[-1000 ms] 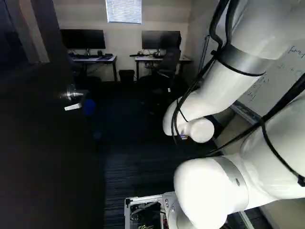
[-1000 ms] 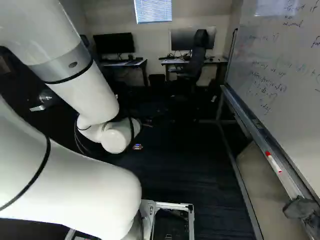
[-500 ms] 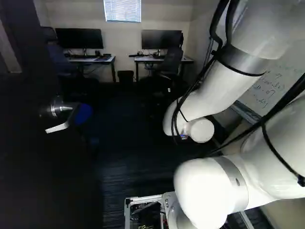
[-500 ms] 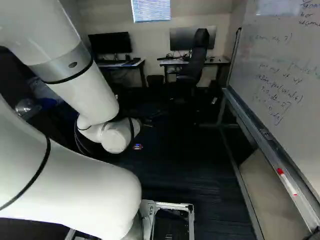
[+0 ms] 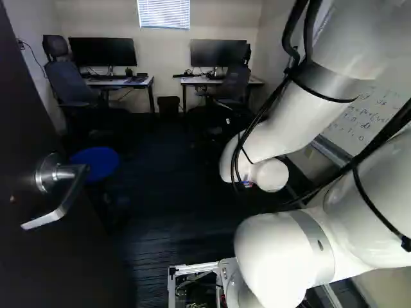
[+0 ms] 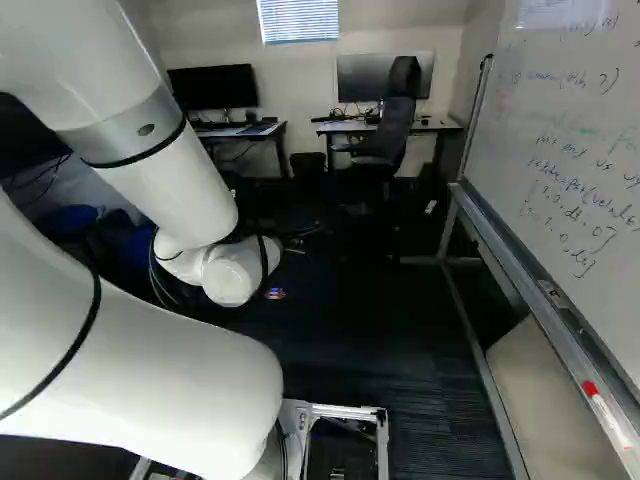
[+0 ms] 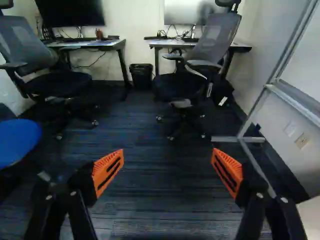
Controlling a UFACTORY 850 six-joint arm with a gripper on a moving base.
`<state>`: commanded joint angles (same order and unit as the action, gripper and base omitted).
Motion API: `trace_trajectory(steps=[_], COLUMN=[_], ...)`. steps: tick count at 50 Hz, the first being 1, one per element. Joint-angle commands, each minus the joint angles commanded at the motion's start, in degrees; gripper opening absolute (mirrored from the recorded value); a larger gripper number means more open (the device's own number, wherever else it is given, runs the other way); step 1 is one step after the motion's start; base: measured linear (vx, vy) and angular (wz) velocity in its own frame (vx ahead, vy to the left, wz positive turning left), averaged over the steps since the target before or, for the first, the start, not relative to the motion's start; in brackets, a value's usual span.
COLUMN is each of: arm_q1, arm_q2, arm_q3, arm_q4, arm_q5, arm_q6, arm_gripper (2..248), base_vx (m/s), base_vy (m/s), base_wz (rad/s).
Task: Open the door and move inside
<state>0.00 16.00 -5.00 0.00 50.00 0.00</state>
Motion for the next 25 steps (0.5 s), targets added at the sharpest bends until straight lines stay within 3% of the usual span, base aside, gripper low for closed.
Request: trace_trajectory(steps=[25], arm_q1=[0.00], arm_q2=[0.00], arm_q3=[0.00], arm_q4=[0.00], arm_q5=[0.00], arm_q6=[0.00], arm_gripper=[247], base_vx=[0.218], base_vy=[0.011], base_wz=[-0.005])
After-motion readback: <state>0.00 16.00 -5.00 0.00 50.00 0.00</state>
